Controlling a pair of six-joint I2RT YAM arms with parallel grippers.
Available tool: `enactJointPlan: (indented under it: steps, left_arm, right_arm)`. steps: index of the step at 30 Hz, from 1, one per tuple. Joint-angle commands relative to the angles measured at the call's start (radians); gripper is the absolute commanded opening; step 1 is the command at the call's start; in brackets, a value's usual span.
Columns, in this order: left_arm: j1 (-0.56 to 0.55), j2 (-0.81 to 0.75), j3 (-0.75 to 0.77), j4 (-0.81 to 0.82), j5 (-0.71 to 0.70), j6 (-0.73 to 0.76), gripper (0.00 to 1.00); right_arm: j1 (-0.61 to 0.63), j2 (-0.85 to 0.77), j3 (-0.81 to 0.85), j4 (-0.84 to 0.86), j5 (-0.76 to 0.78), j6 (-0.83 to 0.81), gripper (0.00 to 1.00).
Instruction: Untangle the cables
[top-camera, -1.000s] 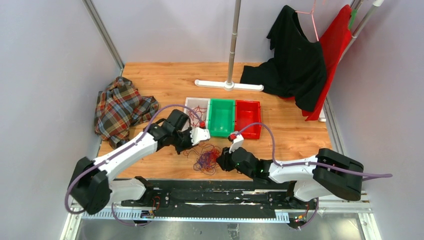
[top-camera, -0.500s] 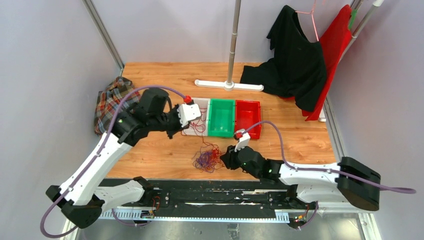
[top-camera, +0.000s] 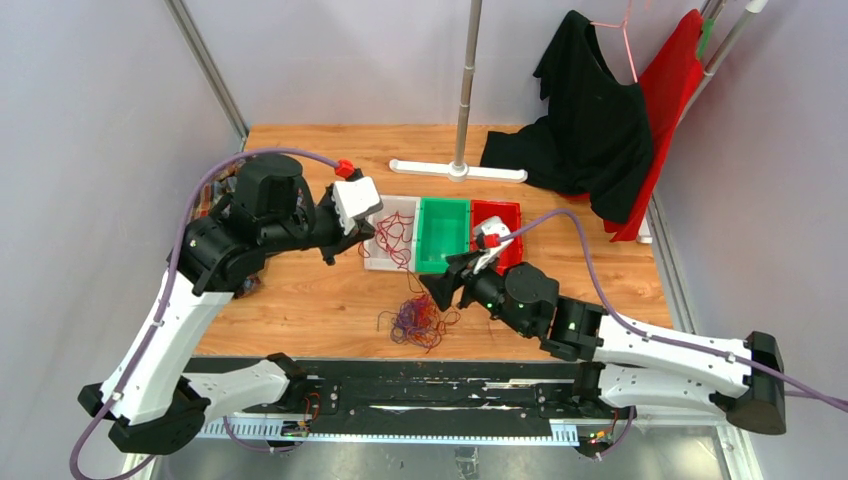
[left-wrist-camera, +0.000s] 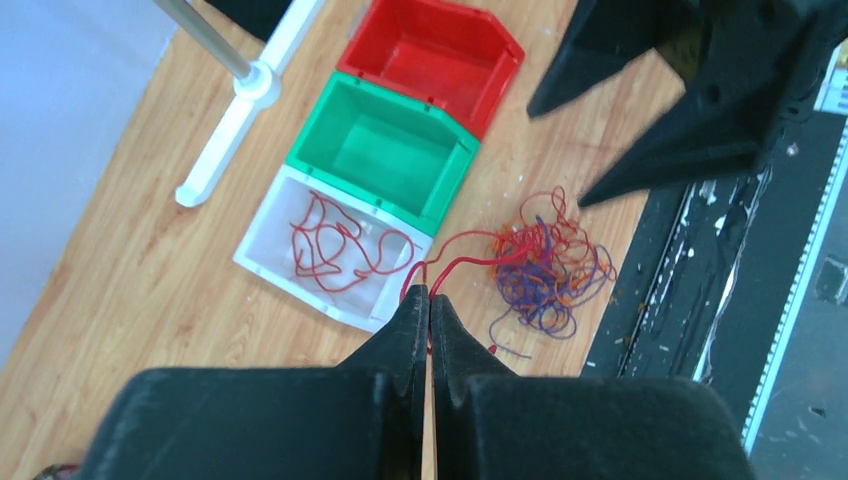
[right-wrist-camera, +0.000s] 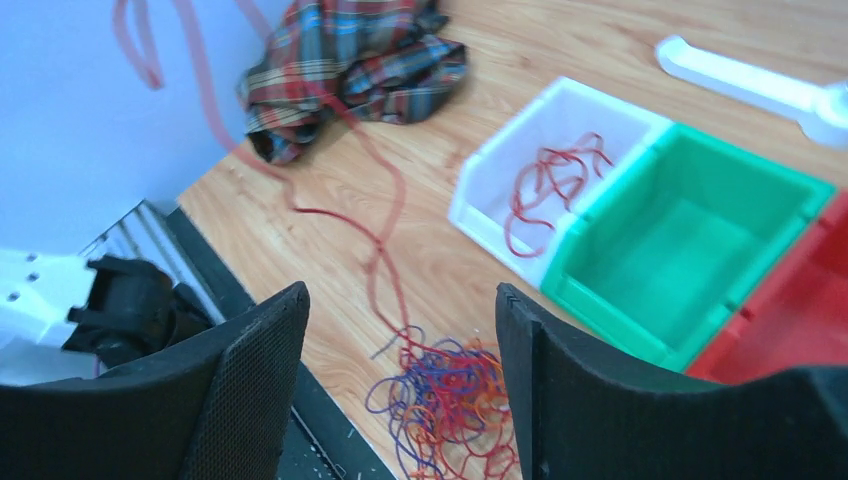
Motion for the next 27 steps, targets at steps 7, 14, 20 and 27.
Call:
enactJointPlan:
  steps: [7, 14, 20, 27]
  left_arm:
    - [-0.012, 0.048, 0.239, 0.001, 0.037, -0.063, 0.0]
    - [-0.012, 0.069, 0.419, 0.003, 0.039, -0.081, 0.0]
    - [-0.012, 0.106, 0.573, 0.003, 0.021, -0.103, 0.0]
    - [-0.012, 0.134, 0.665, 0.004, 0.05, -0.115, 0.0]
  right_arm:
    - [0.076, 0.273, 0.237, 0.099, -0.037, -0.199, 0.7]
    - [0.041, 0.412, 0.255, 0.158, 0.019, -0.193, 0.65]
    - [0.024, 0.483, 0.199, 0.238, -0.008, -0.146, 0.59]
    - [0.011, 0.577, 0.152, 0.281, -0.015, -0.087, 0.54]
